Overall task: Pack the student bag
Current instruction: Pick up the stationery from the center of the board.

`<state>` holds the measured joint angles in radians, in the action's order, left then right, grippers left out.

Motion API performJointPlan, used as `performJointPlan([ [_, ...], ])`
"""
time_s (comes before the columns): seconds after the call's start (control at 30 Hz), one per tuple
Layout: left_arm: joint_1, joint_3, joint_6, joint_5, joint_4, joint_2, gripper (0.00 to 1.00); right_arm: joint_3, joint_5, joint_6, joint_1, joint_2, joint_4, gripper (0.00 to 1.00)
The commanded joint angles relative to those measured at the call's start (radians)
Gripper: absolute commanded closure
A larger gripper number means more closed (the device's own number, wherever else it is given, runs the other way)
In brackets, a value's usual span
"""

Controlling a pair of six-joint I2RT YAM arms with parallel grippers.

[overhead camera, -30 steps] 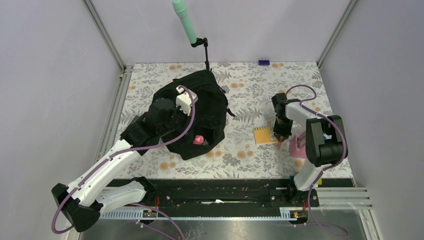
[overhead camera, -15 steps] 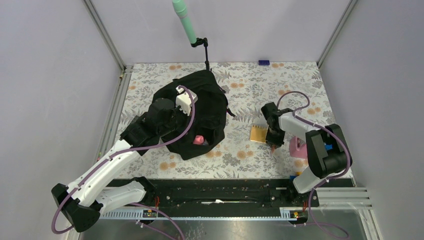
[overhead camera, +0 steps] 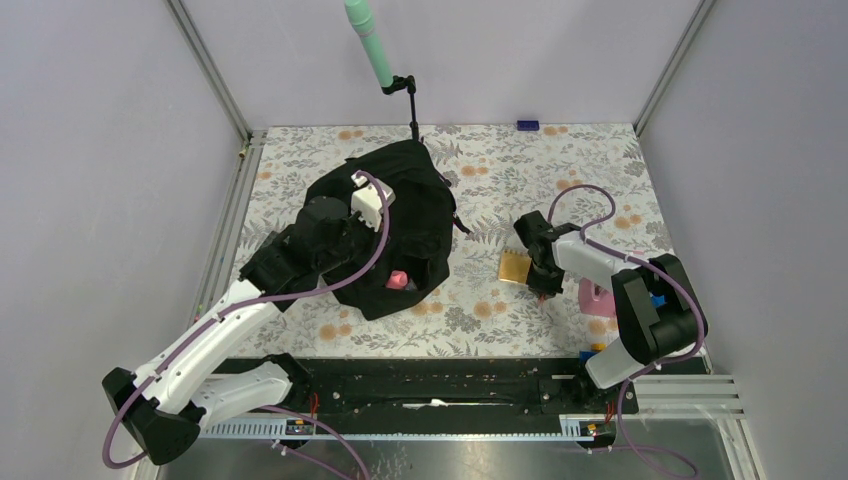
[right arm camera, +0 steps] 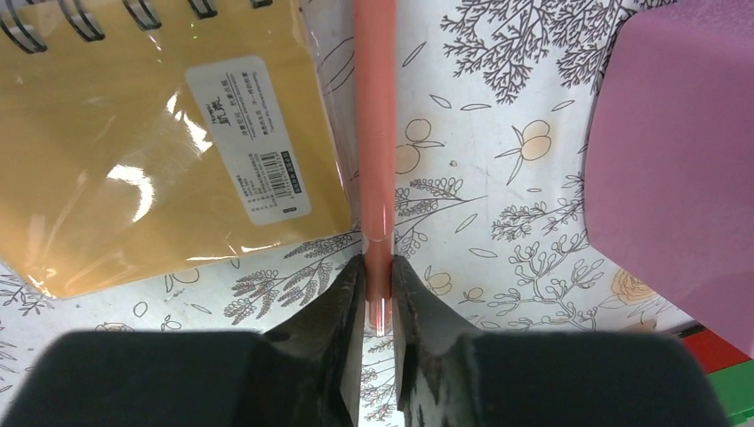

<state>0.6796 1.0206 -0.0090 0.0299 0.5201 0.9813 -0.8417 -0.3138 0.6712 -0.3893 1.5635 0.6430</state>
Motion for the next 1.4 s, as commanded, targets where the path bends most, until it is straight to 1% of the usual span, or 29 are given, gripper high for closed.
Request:
performJointPlan([
  [0.0, -0.009, 0.012, -0.009, -0.013, -0.075, -0.037, 1.0, 0.001, -0.036, 0.008, -0.006, -0.022, 0.0, 0.86],
  [0.1, -0.009, 0.01, -0.009, -0.016, -0.077, -0.042, 1.0, 0.012, -0.04, 0.009, -0.01, -0.052, 0.013, 0.93],
  [0.23, -0.009, 0.007, -0.009, -0.018, -0.083, -0.051, 1.0, 0.019, -0.079, 0.011, -0.027, -0.153, 0.051, 0.99],
  [0.37, -0.01, 0.009, -0.007, -0.02, -0.083, -0.05, 1.0, 0.004, -0.077, -0.015, -0.064, -0.294, 0.089, 1.0],
  [0.47, -0.009, 0.009, -0.005, -0.027, -0.084, -0.052, 1.0, -0.018, 0.01, -0.066, -0.103, -0.38, 0.087, 1.0],
  [0.53, -0.009, 0.007, -0.003, -0.027, -0.086, -0.052, 1.0, -0.027, 0.115, -0.114, -0.136, -0.432, 0.061, 1.0],
  [0.63, -0.011, 0.007, -0.002, -0.027, -0.088, -0.052, 1.0, -0.045, 0.241, -0.179, -0.228, -0.511, 0.026, 1.0],
  [0.73, -0.013, 0.006, 0.0, -0.053, -0.091, -0.054, 1.0, -0.048, 0.277, -0.246, -0.336, -0.59, -0.038, 1.0],
  [0.8, -0.013, 0.007, -0.004, -0.049, -0.095, -0.059, 1.0, -0.039, 0.325, -0.275, -0.379, -0.625, -0.09, 1.0],
  [0.83, -0.013, 0.008, -0.008, -0.041, -0.098, -0.063, 0.98, -0.032, 0.352, -0.28, -0.397, -0.636, -0.113, 1.0],
  [0.93, -0.013, 0.026, -0.034, 0.004, -0.101, -0.08, 0.83, -0.007, 0.36, -0.296, -0.467, -0.659, -0.196, 1.0],
  [1.03, -0.012, 0.035, -0.082, 0.065, -0.111, -0.102, 0.63, 0.012, 0.319, -0.301, -0.548, -0.675, -0.284, 1.0],
  [1.13, -0.012, 0.03, -0.146, 0.139, -0.135, -0.122, 0.53, 0.035, 0.286, -0.309, -0.609, -0.674, -0.396, 1.0],
  [1.37, -0.013, 0.025, -0.29, 0.285, -0.18, -0.147, 0.34, 0.064, 0.259, -0.343, -0.683, -0.659, -0.553, 1.0],
])
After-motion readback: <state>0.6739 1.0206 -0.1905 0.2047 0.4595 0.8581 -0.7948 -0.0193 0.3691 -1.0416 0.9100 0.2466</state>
